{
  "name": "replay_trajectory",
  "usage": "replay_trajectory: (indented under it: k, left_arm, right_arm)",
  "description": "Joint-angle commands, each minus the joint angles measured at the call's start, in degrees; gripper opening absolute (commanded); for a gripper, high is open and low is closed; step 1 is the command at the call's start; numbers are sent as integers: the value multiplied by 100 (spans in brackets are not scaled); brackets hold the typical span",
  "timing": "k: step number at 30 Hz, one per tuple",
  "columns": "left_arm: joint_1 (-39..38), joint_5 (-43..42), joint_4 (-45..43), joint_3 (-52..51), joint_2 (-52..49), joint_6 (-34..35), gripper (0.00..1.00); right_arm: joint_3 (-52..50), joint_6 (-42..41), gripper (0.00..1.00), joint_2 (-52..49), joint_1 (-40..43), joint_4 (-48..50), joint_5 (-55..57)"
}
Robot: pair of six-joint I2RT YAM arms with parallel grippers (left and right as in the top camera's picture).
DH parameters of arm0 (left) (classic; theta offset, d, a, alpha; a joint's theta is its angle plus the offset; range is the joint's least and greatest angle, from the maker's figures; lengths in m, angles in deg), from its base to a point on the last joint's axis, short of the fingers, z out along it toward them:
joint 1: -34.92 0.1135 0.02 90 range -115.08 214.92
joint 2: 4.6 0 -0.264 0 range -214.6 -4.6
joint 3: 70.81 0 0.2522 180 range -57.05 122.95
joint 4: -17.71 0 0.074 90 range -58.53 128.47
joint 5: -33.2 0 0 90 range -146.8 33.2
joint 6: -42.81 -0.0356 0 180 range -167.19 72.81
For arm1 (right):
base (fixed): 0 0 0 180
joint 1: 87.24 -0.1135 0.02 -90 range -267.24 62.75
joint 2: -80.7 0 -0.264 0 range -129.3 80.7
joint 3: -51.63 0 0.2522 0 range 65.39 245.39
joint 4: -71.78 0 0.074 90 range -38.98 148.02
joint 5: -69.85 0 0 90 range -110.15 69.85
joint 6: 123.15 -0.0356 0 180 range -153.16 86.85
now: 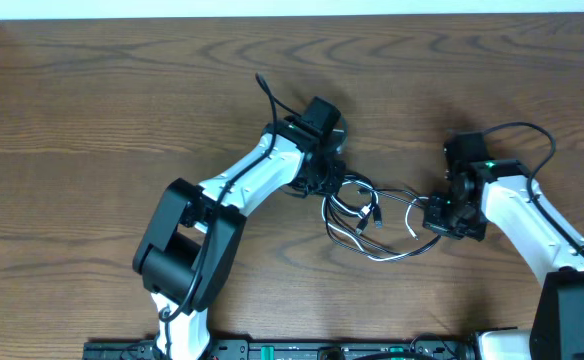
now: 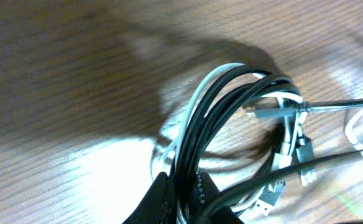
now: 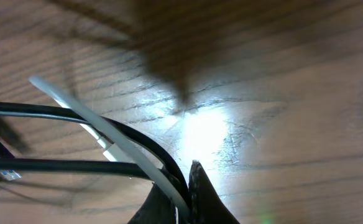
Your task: Untangle cables
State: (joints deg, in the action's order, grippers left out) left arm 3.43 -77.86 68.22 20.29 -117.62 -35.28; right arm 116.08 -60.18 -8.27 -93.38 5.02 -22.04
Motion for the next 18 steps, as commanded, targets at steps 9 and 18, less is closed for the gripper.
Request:
replay_trajectory:
  k: [9, 18]
  left_arm:
    - [789, 776, 350, -20, 953, 15, 23]
    - [789, 157, 555, -20, 984, 20, 23]
  right_arm:
    - [-87, -225, 1, 68, 719, -278, 1257]
    - [-87, 669, 57, 68, 717, 7, -457]
